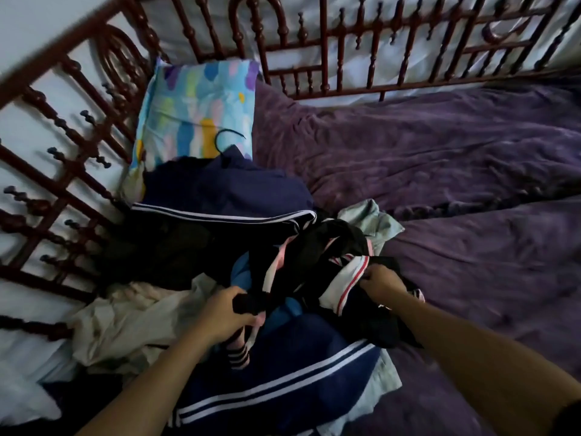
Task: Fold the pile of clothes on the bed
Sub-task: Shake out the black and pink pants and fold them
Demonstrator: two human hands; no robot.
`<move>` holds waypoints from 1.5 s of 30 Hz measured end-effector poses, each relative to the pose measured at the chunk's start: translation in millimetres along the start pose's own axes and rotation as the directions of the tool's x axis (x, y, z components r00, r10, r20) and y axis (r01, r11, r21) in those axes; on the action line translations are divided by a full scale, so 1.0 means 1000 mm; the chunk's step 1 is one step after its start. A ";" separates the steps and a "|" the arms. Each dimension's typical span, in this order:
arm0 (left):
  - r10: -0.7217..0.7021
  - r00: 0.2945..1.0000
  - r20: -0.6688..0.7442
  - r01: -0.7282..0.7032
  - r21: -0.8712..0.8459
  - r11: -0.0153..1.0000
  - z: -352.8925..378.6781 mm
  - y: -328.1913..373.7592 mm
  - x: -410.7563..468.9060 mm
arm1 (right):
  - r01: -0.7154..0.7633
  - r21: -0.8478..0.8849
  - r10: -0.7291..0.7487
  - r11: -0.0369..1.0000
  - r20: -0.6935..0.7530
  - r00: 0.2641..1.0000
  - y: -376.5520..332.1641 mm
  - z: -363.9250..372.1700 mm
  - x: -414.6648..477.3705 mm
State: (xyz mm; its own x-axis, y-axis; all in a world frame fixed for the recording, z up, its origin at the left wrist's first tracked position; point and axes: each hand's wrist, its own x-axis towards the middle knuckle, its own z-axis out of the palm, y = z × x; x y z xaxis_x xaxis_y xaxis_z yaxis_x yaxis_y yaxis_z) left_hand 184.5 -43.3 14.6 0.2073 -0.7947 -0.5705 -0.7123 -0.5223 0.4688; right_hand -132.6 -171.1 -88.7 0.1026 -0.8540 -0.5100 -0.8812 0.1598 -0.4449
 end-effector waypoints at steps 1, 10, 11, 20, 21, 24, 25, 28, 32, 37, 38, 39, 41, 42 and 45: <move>-0.009 0.999 0.046 0.009 -0.002 1.000 0.010 0.001 0.007 | -0.016 0.018 0.017 1.000 -0.034 0.999 0.000 -0.005 0.015; -0.048 0.994 -0.103 0.039 -0.085 0.996 0.023 0.029 0.060 | 0.149 0.318 -0.139 0.936 -0.054 0.989 -0.063 -0.006 0.098; -0.071 0.989 -0.128 0.057 -0.109 0.992 0.016 0.030 0.066 | 0.241 0.337 -0.233 0.910 -0.064 0.970 -0.078 -0.001 0.087; -0.069 0.985 -0.161 0.090 0.127 0.988 0.011 0.061 0.114 | 0.567 0.018 -0.492 0.824 0.521 0.698 -0.015 0.056 -0.035; -0.033 0.986 -0.164 0.055 0.130 0.990 0.023 0.069 0.124 | 0.518 0.027 -0.455 0.855 0.518 0.724 0.003 0.055 -0.033; 0.014 0.981 -0.191 0.014 0.144 0.989 0.052 0.091 0.155 | 0.342 0.060 -0.332 0.938 0.440 0.834 0.043 0.039 -0.021; -0.021 0.986 -0.163 0.045 0.145 0.988 0.062 0.094 0.168 | 0.295 0.082 -0.302 0.952 0.410 0.861 0.055 0.034 -0.014; -0.136 0.989 -0.062 0.141 0.098 0.985 0.089 0.100 0.186 | 0.144 0.238 -0.199 0.961 0.227 0.953 0.070 0.013 0.010; 0.047 0.973 -0.226 -0.034 0.058 0.998 0.092 0.089 0.152 | 0.121 0.326 -0.070 0.937 -0.165 0.984 0.048 -0.010 0.058; 0.138 0.924 -0.357 -0.102 0.118 0.988 0.060 0.016 0.055 | 0.088 0.130 -0.081 0.988 -0.059 0.995 -0.010 -0.013 0.125; 0.105 0.923 -0.371 -0.048 0.160 0.986 0.058 -0.004 0.037 | 0.093 0.062 -0.096 0.994 0.047 0.994 -0.021 -0.007 0.131; 0.056 0.932 -0.358 0.019 0.202 0.979 0.058 -0.023 0.020 | 0.100 0.002 -0.099 0.995 0.147 0.984 -0.031 0.001 0.134; -0.077 0.960 -0.270 0.149 0.258 0.955 0.064 -0.055 -0.005 | 0.138 -0.083 -0.107 0.987 0.305 0.946 -0.050 0.018 0.129; -0.131 0.970 -0.206 0.188 0.290 0.938 0.068 -0.066 -0.012 | 0.190 -0.106 -0.141 0.976 0.357 0.924 -0.056 0.027 0.121; -0.183 0.976 -0.116 0.205 0.215 0.955 0.070 -0.069 -0.006 | 0.376 -0.095 -0.325 0.922 0.343 0.881 -0.063 0.044 0.085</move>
State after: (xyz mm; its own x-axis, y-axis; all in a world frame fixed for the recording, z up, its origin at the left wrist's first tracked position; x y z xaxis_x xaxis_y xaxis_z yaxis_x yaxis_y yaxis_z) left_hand 184.9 19.2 -61.3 0.4108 -0.7159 -0.5646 -0.7819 -0.5951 0.1857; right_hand -48.1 -232.2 -136.3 0.5348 -0.6350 -0.5575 -0.8174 -0.2214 -0.5318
